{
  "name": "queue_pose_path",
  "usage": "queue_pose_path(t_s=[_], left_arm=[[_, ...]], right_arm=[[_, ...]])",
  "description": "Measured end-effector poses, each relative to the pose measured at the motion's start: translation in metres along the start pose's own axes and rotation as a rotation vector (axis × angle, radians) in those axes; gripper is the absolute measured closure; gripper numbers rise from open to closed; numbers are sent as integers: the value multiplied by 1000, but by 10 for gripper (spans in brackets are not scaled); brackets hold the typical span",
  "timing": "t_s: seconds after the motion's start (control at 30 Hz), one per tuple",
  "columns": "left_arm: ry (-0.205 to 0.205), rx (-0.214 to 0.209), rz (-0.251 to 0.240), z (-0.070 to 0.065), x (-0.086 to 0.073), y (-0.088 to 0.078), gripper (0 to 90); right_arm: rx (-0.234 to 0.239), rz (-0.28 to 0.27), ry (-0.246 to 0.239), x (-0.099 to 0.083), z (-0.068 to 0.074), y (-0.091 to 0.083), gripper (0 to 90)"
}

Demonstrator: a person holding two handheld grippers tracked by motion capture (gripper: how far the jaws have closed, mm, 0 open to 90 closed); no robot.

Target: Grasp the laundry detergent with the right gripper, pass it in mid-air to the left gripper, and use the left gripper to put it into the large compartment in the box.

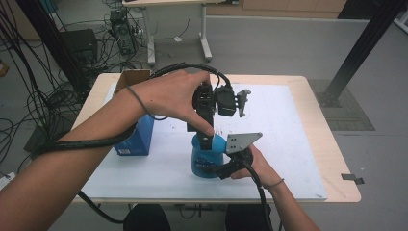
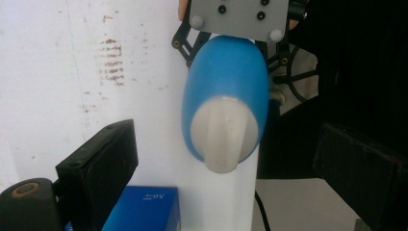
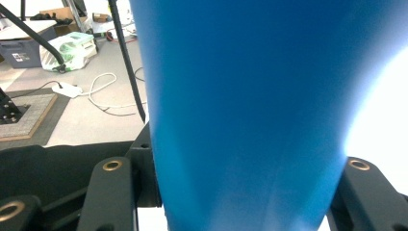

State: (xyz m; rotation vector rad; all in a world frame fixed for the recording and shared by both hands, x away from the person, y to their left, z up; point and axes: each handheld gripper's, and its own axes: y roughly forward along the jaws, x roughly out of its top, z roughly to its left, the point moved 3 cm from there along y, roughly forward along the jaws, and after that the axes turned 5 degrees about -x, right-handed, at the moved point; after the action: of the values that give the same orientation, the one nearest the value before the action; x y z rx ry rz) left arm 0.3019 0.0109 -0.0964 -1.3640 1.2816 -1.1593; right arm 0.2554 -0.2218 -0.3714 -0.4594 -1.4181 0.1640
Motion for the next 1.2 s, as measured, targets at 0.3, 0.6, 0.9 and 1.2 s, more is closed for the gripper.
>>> queue_pose_path(t_s=[0.3,0.6,0.9,1.2], left_arm=[[-15,21,-9,0,0,0,78],[2,27,10,-2,6,8,80],[9,21,18,-2,8,16,76],[19,24,25,-5,9,26,69]], right_arm=[[-4,-3,-2,1,1,-1,424],[-5,0,-5,1,1,-1,424],[-4,-3,-13,3,2,-2,423],[-4,-10,-26,8,3,-2,423]])
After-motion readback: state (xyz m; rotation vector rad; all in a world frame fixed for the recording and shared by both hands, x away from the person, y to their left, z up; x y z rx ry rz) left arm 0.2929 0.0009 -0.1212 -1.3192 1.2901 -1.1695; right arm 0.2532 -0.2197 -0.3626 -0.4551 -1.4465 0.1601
